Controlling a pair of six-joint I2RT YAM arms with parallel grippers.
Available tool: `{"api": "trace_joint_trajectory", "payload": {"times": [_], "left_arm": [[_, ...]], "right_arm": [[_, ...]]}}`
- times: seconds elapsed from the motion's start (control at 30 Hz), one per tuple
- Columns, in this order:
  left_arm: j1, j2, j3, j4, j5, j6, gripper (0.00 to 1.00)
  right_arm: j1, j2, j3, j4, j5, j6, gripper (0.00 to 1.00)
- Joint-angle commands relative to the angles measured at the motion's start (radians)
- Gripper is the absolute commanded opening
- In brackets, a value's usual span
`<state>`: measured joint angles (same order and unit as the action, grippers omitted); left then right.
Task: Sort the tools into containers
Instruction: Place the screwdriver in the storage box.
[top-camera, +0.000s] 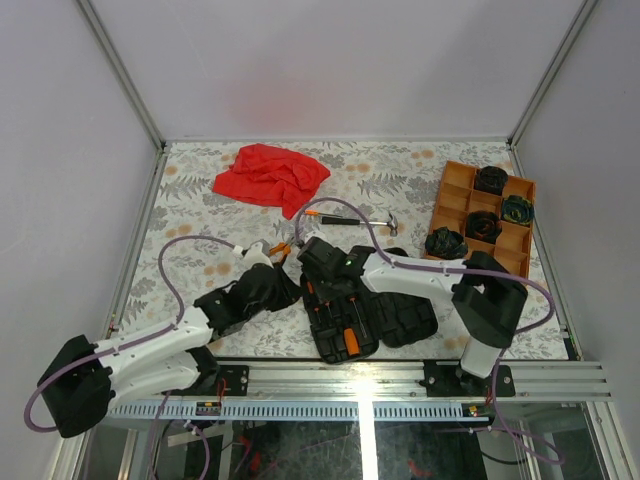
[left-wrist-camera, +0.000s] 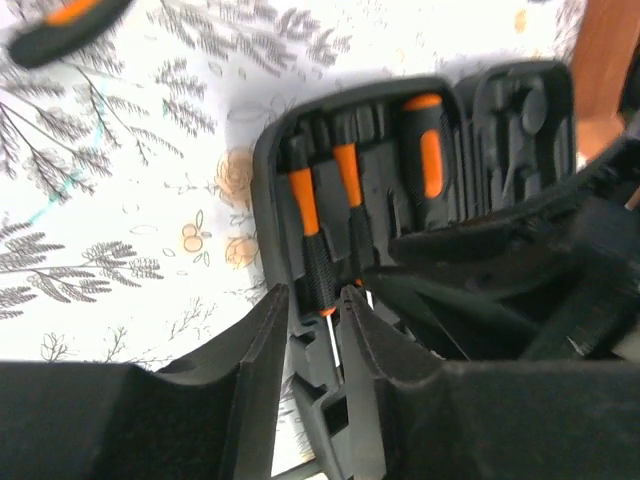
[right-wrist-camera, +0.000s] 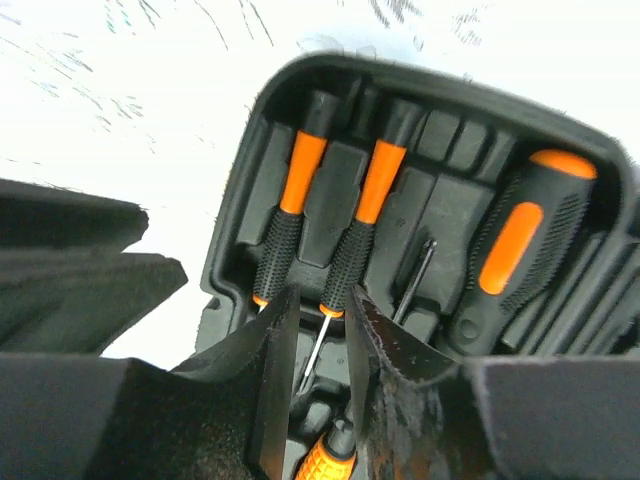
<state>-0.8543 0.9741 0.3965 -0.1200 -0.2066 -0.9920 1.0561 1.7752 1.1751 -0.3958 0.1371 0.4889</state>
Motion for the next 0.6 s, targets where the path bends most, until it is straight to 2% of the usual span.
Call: {"api": "trace_joint_trajectory", "payload": {"times": [0.0, 0.13, 0.23, 0.4, 0.47, 0.57], "left_arm": [[0.058, -0.048, 0.071, -0.121, -0.057, 0.086, 0.29], [0.131, -0.073, 0.129, -0.193, -0.053, 0.151, 0.37], [0.203, -0.044, 0.188, -0.235, -0.015, 0.225, 0.46], [0.321, 0.068, 0.294, -0.316, 0.057, 0.312, 0.51], [0.338, 0.116, 0.298, -0.282, 0.128, 0.327, 0.52], [0.344, 0.186, 0.323, -0.286, 0.137, 0.326, 0.52]], "right_arm": [[-0.027, -0.179, 0.03, 0.084, 0.042, -0.055, 0.34], [-0.034, -0.307, -0.063, 0.109, 0.191, -0.041, 0.42], [-0.056, -0.398, -0.155, 0.086, 0.243, -0.013, 0.5], [-0.17, -0.541, -0.316, 0.061, 0.128, 0.023, 0.52], [-0.204, -0.579, -0.369, 0.074, 0.039, 0.012, 0.52], [-0.215, -0.605, -0.425, 0.081, -0.044, 0.009, 0.52]]}}
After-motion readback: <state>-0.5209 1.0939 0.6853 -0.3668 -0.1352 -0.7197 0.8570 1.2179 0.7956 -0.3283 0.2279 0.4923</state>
